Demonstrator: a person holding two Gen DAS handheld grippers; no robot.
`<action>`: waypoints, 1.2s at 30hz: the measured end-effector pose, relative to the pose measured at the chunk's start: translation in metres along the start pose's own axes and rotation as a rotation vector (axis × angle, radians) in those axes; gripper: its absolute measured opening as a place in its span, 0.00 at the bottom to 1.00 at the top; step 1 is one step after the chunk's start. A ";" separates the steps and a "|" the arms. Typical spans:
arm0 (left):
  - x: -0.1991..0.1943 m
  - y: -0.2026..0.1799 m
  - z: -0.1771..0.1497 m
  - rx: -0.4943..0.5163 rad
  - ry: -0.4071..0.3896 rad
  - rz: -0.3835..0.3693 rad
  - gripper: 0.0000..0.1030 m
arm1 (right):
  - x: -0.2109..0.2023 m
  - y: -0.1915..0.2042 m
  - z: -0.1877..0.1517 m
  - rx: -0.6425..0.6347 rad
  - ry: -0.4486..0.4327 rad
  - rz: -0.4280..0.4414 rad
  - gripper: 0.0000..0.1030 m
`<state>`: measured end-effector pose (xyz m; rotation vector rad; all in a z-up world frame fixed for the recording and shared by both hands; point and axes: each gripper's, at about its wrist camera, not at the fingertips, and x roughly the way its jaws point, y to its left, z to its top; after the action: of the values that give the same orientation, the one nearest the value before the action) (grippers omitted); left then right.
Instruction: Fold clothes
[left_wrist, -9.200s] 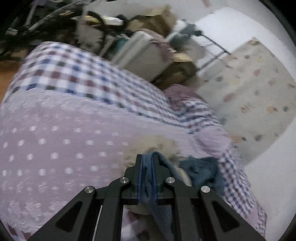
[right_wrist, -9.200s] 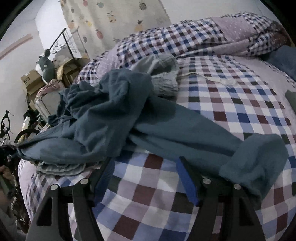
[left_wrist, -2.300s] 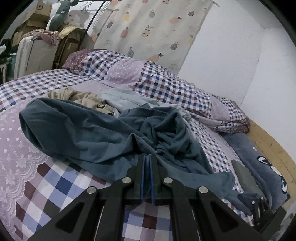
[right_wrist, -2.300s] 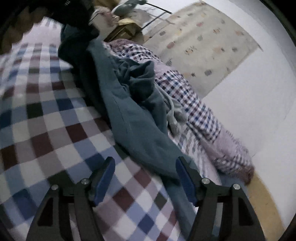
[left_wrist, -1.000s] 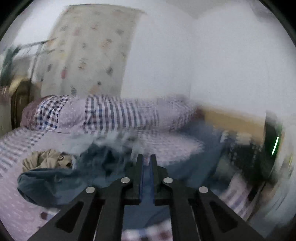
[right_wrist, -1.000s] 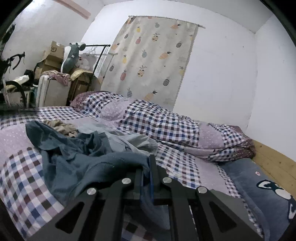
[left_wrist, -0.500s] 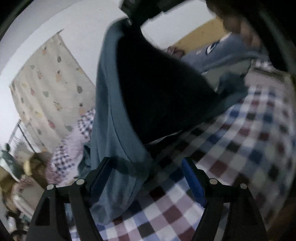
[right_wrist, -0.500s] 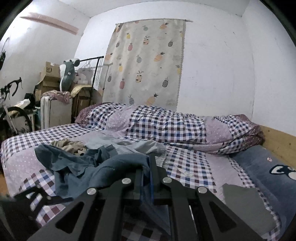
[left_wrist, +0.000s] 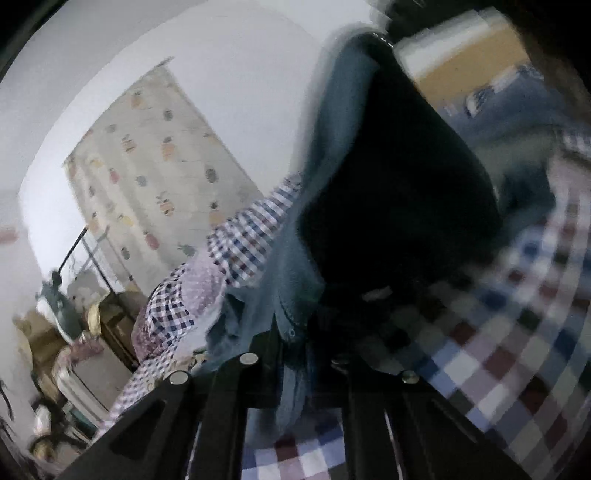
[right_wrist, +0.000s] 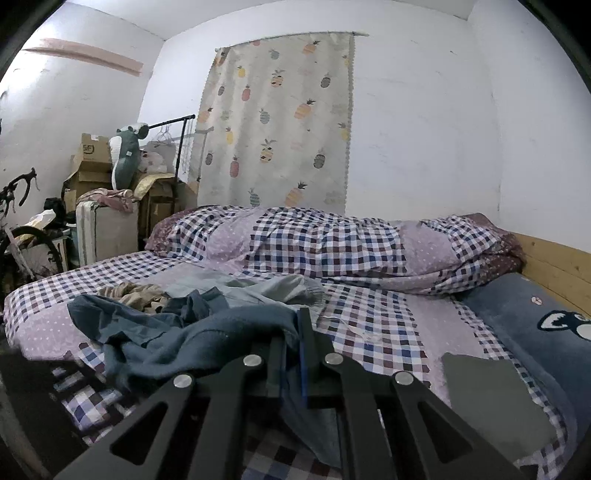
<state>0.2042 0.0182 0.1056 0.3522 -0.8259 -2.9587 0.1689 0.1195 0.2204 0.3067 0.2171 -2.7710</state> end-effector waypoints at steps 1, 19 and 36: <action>-0.008 0.013 0.005 -0.049 -0.029 0.002 0.07 | -0.001 -0.003 0.001 0.008 0.000 -0.002 0.03; -0.049 0.201 0.118 -0.435 -0.309 0.073 0.06 | -0.049 -0.010 0.105 0.001 -0.171 0.095 0.03; 0.285 0.202 0.137 -0.300 0.321 0.069 0.54 | 0.262 -0.083 0.125 0.105 0.283 -0.088 0.51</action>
<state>-0.1078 -0.1164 0.2658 0.7344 -0.3460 -2.7931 -0.1240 0.0900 0.2884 0.7339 0.1571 -2.8221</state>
